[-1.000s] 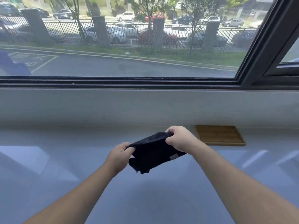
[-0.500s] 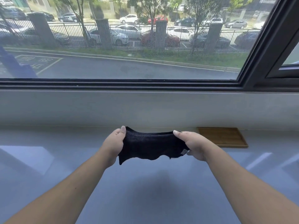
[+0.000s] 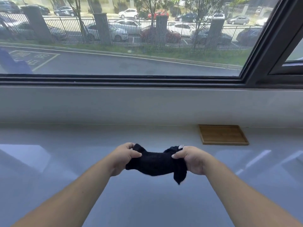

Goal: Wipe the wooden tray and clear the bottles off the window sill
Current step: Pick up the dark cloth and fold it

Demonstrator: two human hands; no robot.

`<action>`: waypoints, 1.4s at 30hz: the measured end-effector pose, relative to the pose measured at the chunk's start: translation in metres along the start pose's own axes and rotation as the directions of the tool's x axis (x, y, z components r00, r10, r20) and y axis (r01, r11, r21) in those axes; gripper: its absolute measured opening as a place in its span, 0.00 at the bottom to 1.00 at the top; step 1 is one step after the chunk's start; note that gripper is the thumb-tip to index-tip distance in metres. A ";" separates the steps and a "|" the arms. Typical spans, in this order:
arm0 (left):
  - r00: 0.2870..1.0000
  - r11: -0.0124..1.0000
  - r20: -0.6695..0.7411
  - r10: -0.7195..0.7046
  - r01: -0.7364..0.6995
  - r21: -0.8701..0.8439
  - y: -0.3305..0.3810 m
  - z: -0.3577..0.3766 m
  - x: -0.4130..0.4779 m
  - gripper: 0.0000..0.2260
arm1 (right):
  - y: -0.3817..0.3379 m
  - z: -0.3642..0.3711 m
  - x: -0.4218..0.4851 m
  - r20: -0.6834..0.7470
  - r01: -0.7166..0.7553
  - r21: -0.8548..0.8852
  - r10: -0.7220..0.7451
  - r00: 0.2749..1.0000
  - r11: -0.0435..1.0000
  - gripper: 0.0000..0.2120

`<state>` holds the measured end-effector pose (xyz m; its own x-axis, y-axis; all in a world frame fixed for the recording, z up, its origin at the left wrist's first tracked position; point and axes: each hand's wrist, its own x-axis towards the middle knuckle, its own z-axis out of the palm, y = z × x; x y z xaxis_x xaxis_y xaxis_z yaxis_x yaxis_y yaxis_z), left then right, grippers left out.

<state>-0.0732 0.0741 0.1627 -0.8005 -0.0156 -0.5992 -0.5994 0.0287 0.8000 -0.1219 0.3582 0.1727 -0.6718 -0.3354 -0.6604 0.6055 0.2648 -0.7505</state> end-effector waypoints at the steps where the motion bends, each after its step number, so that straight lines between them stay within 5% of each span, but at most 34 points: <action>1: 0.999 1.000 -0.044 -0.014 0.013 -0.012 -0.005 -0.002 0.002 0.12 | 0.002 0.000 0.002 -0.040 0.010 0.016 -0.009 0.999 1.000 0.15; 8: 0.983 0.987 -0.182 -0.021 -0.009 -0.163 -0.005 -0.024 0.006 0.09 | -0.003 -0.008 0.013 -0.184 0.093 0.042 -0.084 0.979 0.995 0.16; 12: 0.959 0.981 -0.280 0.035 -0.087 -0.174 0.002 -0.039 0.008 0.15 | -0.008 -0.019 0.019 -0.301 0.182 -0.025 -0.181 0.936 0.983 0.35; 15: 0.942 0.989 -0.301 0.148 -0.135 0.065 0.006 -0.048 0.009 0.16 | -0.013 -0.022 0.018 -0.292 0.220 -0.180 -0.266 0.919 0.959 0.38; 21: 0.886 0.687 -0.254 0.388 -0.094 0.720 0.016 -0.056 0.007 0.05 | -0.023 -0.024 0.009 -0.255 0.139 -0.641 -0.381 0.889 0.755 0.02; 25: 0.873 0.622 -0.257 0.415 -0.066 0.780 0.016 -0.056 0.008 0.06 | -0.025 -0.025 0.003 -0.260 0.046 -0.728 -0.338 0.904 0.684 0.08; 28: 0.873 0.703 -0.294 0.389 -0.075 0.707 0.014 -0.056 0.006 0.07 | -0.021 -0.027 0.000 -0.239 0.089 -0.651 -0.315 0.919 0.754 0.10; 33: 0.853 0.808 -0.383 0.355 -0.074 0.584 0.019 -0.045 0.001 0.07 | -0.011 -0.021 0.004 -0.341 0.175 -0.252 -0.257 0.904 0.952 0.09; 37: 0.849 0.801 -0.417 0.324 -0.012 0.598 0.026 -0.017 -0.006 0.06 | -0.007 0.005 0.011 -0.446 0.148 -0.157 -0.204 0.871 0.976 0.06; 42: 0.902 0.824 -0.353 0.247 -0.004 0.567 0.034 0.021 -0.013 0.09 | -0.013 0.047 0.013 -0.399 0.204 -0.020 -0.195 0.896 0.979 0.03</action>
<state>-0.0831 0.0965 0.1969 -0.8721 -0.3599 -0.3316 -0.4881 0.5905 0.6426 -0.1188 0.3073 0.1750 -0.8901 0.0085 -0.4556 0.4471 0.2091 -0.8697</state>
